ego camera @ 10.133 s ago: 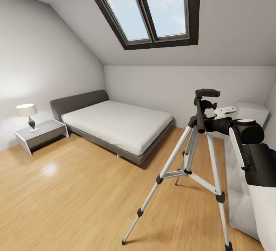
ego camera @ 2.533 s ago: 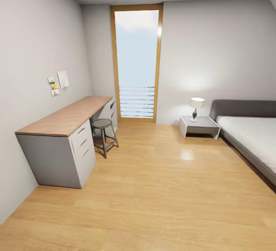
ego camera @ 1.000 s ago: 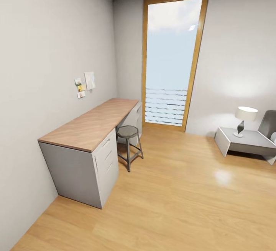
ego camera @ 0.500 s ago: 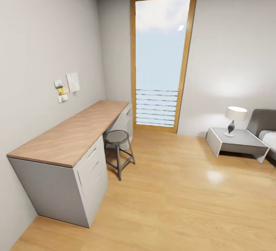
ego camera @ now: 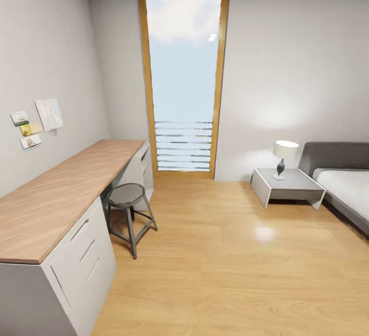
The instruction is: Attach the digital camera to the camera tripod in the bedroom.
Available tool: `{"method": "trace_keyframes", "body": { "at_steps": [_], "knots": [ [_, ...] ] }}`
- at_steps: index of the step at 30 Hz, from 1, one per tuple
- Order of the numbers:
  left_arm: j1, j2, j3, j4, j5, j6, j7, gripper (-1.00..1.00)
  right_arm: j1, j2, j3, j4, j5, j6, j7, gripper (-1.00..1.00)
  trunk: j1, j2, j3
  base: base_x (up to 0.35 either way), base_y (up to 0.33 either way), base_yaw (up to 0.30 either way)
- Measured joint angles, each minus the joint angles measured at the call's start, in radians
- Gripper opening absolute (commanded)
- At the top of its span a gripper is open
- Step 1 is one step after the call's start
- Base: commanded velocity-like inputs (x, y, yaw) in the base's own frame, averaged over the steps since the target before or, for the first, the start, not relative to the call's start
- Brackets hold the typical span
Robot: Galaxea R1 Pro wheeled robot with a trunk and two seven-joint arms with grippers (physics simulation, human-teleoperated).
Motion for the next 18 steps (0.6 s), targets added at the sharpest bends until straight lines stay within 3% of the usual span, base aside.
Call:
{"method": "trace_keyframes", "body": {
  "at_steps": [18],
  "knots": [
    [0.0,0.0,0.0,0.0,0.0,0.0,0.0,1.0,0.0,-0.001,-0.002,0.001,-0.004,-0.002,0.001,1.0,0.0,0.0,0.0,0.323,-0.001,-0.294]
  ]
}}
